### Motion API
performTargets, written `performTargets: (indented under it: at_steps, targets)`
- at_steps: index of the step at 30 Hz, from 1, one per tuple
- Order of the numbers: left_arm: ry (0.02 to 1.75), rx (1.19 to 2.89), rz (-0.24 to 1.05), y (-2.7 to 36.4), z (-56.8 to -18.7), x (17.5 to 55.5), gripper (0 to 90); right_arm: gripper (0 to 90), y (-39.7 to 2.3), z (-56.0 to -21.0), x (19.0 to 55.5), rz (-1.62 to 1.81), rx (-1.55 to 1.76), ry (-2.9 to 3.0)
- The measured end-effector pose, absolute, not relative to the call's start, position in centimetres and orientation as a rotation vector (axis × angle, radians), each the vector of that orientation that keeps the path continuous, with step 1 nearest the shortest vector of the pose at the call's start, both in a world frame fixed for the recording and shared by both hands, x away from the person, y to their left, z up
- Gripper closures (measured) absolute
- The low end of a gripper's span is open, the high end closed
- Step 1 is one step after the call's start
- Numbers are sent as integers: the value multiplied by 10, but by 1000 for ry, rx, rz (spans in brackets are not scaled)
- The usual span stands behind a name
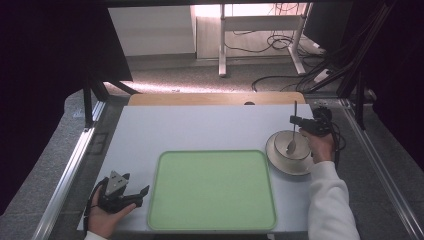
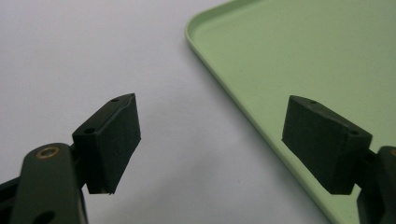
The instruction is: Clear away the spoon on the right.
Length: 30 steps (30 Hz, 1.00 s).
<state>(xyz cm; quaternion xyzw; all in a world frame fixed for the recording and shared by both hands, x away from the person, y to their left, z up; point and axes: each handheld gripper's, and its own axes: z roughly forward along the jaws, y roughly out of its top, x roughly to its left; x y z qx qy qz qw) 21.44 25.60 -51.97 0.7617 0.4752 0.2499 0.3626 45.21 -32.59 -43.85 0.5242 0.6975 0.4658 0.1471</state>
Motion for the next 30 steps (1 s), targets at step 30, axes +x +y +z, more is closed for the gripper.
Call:
performTargets:
  at_steps: [30]
  targets:
    - [1207,1965,635,254,-519,217,188,893,-310,-399,426,1590,1388,1964]
